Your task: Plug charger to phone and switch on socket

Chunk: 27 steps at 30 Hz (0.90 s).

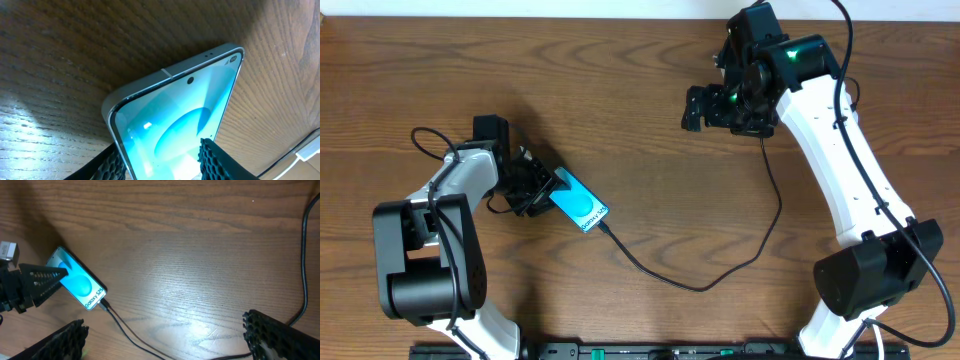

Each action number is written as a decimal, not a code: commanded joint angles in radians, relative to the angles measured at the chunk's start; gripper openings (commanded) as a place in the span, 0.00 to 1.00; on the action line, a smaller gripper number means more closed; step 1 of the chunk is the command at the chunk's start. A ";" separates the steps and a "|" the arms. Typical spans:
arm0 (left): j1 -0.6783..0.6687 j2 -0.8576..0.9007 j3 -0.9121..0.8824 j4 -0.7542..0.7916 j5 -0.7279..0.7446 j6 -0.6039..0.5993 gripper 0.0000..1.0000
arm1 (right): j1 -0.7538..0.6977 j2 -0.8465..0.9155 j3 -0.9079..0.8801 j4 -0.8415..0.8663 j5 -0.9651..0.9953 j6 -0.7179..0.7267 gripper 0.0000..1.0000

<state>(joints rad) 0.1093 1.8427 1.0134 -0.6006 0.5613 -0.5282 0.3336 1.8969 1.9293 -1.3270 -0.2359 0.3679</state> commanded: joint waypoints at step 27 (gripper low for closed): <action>0.009 -0.118 0.052 -0.015 0.125 0.074 0.78 | 0.008 -0.028 0.006 0.000 -0.001 0.008 0.99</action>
<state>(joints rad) 0.1169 1.8210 1.0332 -0.6136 0.5697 -0.5159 0.3336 1.8969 1.9293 -1.3262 -0.2356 0.3679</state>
